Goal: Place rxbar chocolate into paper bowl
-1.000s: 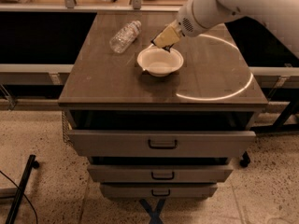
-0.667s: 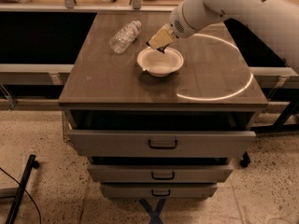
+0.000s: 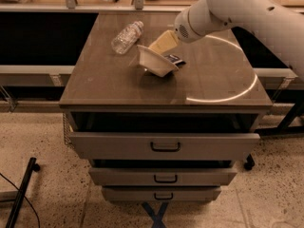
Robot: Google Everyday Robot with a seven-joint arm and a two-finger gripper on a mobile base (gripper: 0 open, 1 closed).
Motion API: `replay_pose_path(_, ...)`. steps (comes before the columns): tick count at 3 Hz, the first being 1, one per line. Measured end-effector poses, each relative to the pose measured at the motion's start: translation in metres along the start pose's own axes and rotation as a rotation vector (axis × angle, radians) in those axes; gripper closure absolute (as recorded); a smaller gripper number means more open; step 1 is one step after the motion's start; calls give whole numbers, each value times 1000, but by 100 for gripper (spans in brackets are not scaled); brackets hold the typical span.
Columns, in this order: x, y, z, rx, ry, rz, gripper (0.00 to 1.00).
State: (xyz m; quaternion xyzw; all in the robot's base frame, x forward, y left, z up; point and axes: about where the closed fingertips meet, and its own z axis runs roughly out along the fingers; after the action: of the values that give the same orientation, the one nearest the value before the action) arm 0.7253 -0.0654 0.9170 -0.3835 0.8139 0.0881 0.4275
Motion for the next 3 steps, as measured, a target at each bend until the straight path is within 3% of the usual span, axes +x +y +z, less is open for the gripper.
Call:
replay_pose_path(2,0,-3,-5,-3,-14,5,0)
replay_pose_path(3,-4,-26,-30,16,-75,32,0)
